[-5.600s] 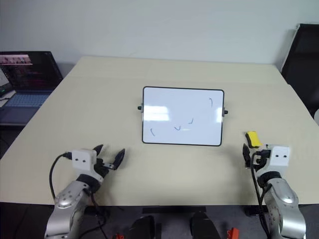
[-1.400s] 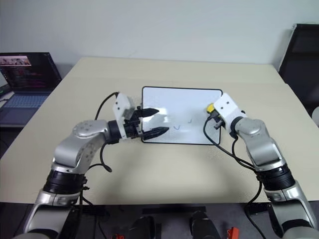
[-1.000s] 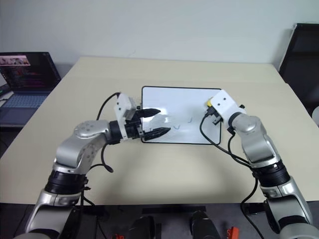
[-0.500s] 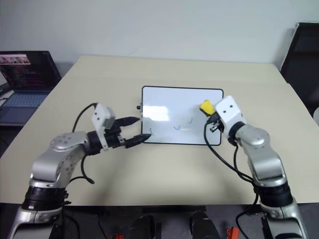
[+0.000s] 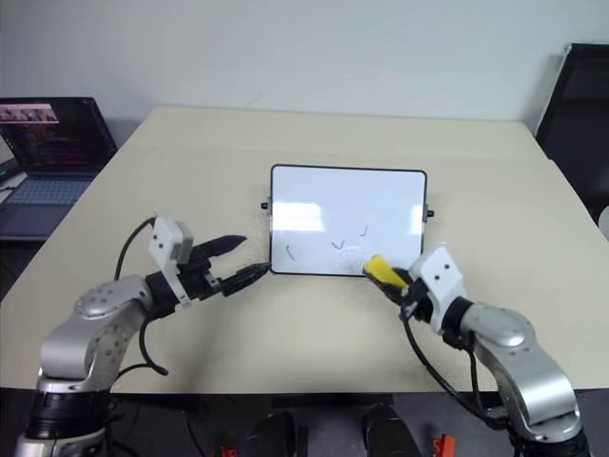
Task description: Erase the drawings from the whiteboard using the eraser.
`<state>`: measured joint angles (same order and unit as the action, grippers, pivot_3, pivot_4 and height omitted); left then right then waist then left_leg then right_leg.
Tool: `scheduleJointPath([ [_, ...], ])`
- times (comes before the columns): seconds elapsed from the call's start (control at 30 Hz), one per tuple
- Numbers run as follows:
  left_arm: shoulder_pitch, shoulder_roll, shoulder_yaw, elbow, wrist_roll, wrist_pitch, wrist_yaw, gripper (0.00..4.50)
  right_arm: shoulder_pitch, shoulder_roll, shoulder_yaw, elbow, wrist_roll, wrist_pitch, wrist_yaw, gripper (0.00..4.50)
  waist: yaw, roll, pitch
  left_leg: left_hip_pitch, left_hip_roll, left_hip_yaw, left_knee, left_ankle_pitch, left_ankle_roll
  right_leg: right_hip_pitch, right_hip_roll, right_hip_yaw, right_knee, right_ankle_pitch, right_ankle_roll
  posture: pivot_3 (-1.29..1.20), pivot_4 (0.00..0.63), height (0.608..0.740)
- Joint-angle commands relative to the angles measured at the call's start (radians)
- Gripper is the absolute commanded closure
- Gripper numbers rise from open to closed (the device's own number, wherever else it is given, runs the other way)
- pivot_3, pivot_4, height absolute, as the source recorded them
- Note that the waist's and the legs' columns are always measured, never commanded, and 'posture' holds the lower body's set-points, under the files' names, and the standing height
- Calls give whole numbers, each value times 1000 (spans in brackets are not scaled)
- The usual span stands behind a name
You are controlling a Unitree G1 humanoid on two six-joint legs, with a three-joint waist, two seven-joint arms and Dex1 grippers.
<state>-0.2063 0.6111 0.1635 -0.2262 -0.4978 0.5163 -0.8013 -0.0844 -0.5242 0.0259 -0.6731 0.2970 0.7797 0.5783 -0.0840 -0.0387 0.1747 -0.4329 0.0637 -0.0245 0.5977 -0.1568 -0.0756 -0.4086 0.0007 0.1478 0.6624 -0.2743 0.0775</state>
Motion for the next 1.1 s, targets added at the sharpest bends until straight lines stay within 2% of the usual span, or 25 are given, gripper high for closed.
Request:
scheduleJointPath([
  [0.03,15,11,30,-64,-15,-18,6,0,-12,-11,16,-32,-10,-29,-14,3411,0,0,0,0,0,0,0,0,0,0,0,0,0,0,0,0,150,740],
  [0.27,68,32,18,-83,19,-59,1,0,-52,-8,60,-1,-69,-70,-64,3411,1,0,0,0,0,0,0,0,0,-1,-1,0,-1,0,0,0,150,740],
  [0.43,75,23,15,-70,36,-82,16,0,-144,9,105,71,-154,-124,-121,3411,0,-1,0,0,0,1,0,0,0,-1,-1,0,-1,0,0,0,150,740],
  [0.63,32,4,1,-53,30,-99,16,0,-337,63,224,291,-323,-226,-199,3411,-2,-1,0,0,0,1,0,0,0,-2,-1,0,-1,0,-1,0,150,740],
  [0.8,16,-5,-32,-41,52,-123,1,0,-447,153,255,484,-397,-265,-259,3411,0,-1,0,-1,0,1,-2,0,0,-1,-1,-1,-1,0,0,0,150,740],
  [0.97,10,-10,-41,-38,50,-128,2,0,-417,146,296,543,-428,-218,-208,3411,3,-1,0,-1,0,1,-3,0,0,-1,-1,-1,-1,2,-3,0,150,740],
  [1.1,10,-12,-40,-36,48,-129,3,0,-364,147,319,531,-428,-256,-169,3412,1,-2,-1,0,0,0,-3,0,0,0,0,-1,0,0,0,0,150,740],
])
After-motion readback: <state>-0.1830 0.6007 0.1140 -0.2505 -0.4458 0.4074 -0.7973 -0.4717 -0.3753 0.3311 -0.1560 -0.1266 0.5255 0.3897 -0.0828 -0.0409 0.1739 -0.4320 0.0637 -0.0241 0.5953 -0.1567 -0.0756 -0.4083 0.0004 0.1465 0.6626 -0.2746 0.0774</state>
